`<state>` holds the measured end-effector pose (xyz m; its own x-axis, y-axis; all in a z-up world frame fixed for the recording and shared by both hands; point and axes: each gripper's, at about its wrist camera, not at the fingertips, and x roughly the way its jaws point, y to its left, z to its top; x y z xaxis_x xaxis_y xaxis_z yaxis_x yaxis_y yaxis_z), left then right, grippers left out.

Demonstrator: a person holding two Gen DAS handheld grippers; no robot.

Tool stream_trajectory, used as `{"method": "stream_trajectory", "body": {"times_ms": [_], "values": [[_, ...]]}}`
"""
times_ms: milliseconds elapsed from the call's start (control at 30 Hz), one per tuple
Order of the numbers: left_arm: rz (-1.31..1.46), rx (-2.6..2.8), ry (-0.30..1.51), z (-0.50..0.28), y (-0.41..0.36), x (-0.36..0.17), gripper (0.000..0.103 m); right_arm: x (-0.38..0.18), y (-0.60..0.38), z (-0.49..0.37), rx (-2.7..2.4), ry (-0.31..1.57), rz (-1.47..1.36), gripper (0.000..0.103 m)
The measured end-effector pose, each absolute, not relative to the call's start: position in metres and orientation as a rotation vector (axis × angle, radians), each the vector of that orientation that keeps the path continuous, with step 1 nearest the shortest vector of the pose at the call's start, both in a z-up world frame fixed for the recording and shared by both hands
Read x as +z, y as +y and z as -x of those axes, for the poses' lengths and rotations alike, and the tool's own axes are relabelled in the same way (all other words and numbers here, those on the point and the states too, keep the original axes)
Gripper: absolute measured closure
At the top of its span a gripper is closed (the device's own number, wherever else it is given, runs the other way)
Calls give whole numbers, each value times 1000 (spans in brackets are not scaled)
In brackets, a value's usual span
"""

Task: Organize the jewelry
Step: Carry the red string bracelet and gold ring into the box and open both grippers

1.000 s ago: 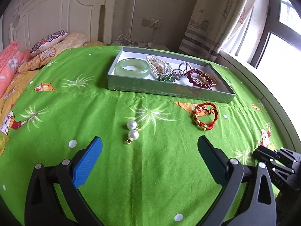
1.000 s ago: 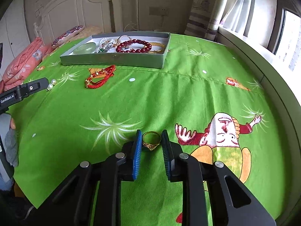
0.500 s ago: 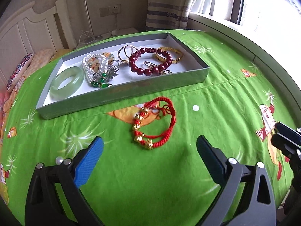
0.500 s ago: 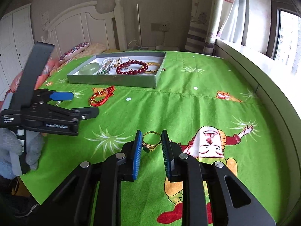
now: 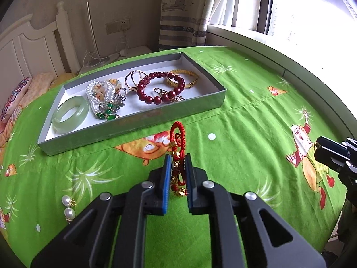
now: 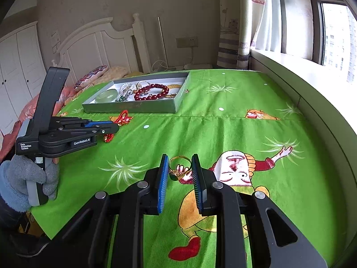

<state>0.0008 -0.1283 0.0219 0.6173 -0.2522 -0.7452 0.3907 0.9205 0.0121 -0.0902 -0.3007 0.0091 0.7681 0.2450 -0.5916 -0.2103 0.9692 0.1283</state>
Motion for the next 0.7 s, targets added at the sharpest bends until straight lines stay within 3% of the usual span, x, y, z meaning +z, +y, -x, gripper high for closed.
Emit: {"method": "stream_trajectory", "body": {"times_ms": [700], "values": [[-200,-294,757,-14,-96,64,91,31,-262,48,322,602,14,81]]}}
